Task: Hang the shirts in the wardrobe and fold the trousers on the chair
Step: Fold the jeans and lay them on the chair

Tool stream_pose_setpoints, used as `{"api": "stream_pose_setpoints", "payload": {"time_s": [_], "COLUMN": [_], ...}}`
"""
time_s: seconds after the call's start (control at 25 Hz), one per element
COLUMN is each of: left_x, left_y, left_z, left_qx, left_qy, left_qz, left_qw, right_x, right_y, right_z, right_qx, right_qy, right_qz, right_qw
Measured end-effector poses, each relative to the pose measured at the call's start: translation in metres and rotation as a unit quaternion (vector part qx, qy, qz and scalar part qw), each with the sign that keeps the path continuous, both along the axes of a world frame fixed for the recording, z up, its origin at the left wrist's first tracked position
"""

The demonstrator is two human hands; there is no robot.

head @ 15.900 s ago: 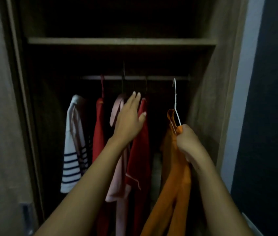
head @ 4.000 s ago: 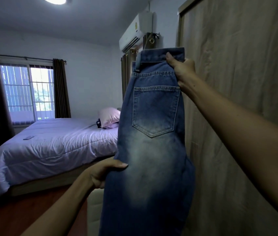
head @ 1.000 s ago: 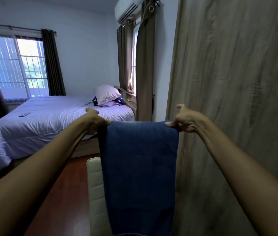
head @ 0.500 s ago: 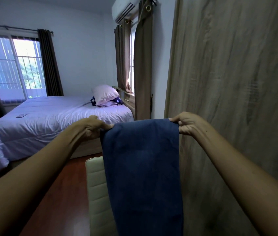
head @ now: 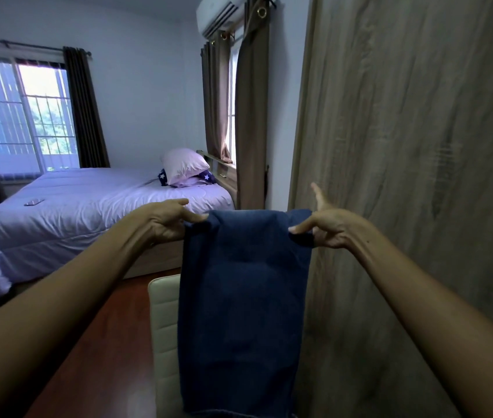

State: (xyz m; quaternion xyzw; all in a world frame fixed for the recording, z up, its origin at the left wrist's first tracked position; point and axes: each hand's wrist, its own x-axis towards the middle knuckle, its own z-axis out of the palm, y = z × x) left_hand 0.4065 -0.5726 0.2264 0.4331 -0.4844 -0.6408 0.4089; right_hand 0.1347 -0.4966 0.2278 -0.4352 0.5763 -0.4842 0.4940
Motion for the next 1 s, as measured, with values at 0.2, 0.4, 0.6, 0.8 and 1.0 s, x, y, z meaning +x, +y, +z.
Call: {"api": "stream_pose_setpoints", "payload": {"time_s": [0.2,0.4,0.6,0.8,1.0], "left_x": [0.011,0.006,0.005,0.006,0.003], "left_y": [0.008,0.002,0.003,0.003,0.001], "left_z": [0.004,-0.004,-0.012,-0.010,-0.007], "left_qx": [-0.072,-0.091,-0.178,-0.286,-0.313], "left_qy": [-0.347,-0.254,-0.199,-0.386,-0.549], "left_qz": [0.027,0.119,0.064,0.022,0.024], "left_qw": [0.935,0.956,0.961,0.877,0.775], "right_x": [0.004,0.007,0.007,0.012,0.011], "right_y": [-0.008,-0.010,-0.008,-0.002,-0.012], "right_z": [-0.001,-0.001,-0.008,-0.010,-0.022], "right_qx": [-0.023,-0.080,-0.155,-0.175,-0.130], "right_qy": [0.042,0.093,0.065,0.137,0.368], "right_qz": [-0.049,-0.164,-0.175,-0.085,-0.027], "right_qw": [0.998,0.979,0.970,0.971,0.920]}}
